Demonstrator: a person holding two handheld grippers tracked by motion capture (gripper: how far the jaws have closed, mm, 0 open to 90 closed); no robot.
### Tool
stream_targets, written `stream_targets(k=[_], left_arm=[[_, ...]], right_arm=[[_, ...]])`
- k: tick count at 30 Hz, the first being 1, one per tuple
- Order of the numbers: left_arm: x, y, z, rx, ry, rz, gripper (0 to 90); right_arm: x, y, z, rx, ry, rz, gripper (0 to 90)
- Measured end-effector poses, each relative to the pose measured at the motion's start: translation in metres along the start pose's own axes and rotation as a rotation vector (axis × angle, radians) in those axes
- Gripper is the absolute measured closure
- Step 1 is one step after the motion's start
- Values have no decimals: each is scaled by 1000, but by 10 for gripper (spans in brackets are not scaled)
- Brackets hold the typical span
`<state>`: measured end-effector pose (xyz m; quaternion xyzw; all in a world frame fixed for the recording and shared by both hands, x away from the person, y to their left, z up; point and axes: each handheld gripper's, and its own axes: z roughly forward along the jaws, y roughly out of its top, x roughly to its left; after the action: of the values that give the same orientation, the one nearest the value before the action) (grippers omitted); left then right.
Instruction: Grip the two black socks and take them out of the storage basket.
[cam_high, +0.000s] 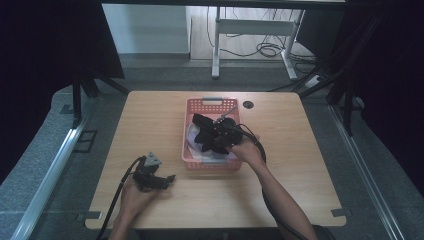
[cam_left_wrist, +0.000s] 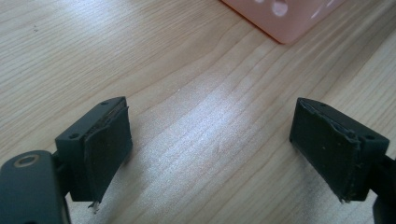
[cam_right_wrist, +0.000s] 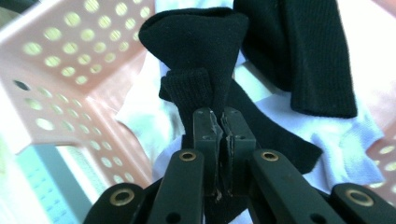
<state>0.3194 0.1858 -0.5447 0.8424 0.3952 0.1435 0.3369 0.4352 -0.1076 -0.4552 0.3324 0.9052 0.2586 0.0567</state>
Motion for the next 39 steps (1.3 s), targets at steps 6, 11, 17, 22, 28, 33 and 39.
stream_targets(k=[6,11,17,22,28,33,39], left_arm=[[0,0,0,-1,-1,-2,126],[0,0,0,-2,-1,-2,126],[0,0,0,-4,0,-2,126],[0,0,0,-4,0,-2,126],[0,0,0,-2,1,0,126],[0,0,0,-2,1,0,126],[0,0,0,-2,1,0,126]], right_arm=[[-2,1,-19,-66,15,14,857],[-3,4,-37,-114,18,12,857],[-4,7,-59,-170,23,5,857],[-6,7,-73,-208,25,10,857],[-9,7,-85,-254,25,12,857],[-10,6,-93,-291,14,13,857],[-15,1,-110,-358,-22,19,857]])
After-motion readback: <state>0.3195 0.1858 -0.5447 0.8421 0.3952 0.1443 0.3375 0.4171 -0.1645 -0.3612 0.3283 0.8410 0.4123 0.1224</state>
